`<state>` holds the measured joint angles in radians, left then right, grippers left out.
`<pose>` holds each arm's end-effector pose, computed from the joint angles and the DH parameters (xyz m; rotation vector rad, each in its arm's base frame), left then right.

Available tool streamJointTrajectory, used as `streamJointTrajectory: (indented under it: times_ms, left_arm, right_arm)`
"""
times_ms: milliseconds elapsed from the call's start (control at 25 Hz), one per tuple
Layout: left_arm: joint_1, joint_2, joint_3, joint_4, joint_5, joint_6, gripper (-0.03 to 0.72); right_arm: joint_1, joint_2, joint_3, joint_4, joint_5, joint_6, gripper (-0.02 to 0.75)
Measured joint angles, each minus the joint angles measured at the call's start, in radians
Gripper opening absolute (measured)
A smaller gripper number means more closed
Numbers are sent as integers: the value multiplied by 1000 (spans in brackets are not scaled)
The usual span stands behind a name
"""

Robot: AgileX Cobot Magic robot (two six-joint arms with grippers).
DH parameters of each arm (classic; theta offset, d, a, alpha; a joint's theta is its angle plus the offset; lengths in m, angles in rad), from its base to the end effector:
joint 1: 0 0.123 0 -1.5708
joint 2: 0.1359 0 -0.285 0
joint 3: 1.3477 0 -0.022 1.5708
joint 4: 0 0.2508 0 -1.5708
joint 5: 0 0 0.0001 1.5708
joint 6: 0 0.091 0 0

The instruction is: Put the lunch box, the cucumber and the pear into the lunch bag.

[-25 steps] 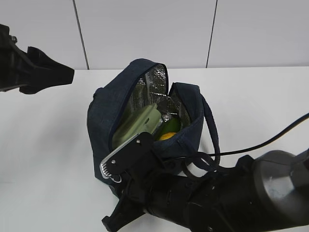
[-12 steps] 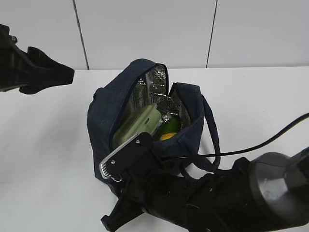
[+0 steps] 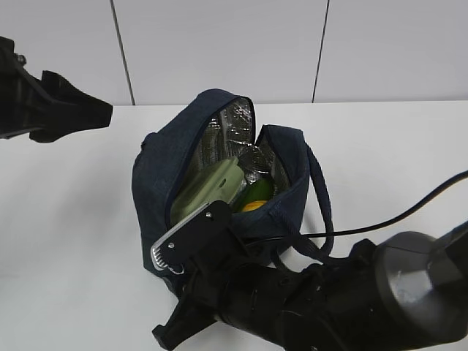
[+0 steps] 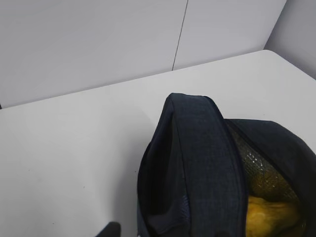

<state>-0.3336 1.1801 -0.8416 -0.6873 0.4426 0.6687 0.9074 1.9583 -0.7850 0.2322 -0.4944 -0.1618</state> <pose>0.2268 -0.1048 0.3081 0.5508 2.1152 -0.4715 0.2253 0.2722 0.1068 -0.8636 2.0245 0.4221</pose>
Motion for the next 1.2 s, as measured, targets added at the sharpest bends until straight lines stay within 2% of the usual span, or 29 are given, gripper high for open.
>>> streamJointTrajectory:
  times_ms: [80, 160, 240, 360, 680, 1000, 1200]
  left_arm:
    - [0, 0, 0, 1, 0, 0, 342]
    - [0, 0, 0, 1, 1, 0, 342]
    - [0, 0, 0, 1, 1, 0, 342]
    - [0, 0, 0, 1, 1, 0, 342]
    - [0, 0, 0, 3, 1, 0, 342]
    - [0, 0, 0, 5, 7, 0, 342]
    - [0, 0, 0, 39, 15, 0, 342]
  right_arm:
    - [0, 0, 0, 0, -2, 0, 160]
    - [0, 0, 0, 0, -2, -1, 59]
    - [0, 0, 0, 0, -2, -4, 5]
    - [0, -5, 0, 0, 22, -11, 0]
    - [0, -140, 0, 0, 228, -21, 0]
    - [0, -265, -9, 0, 295, -54, 0]
    - [0, -273, -73, 5, 365, -84, 0]
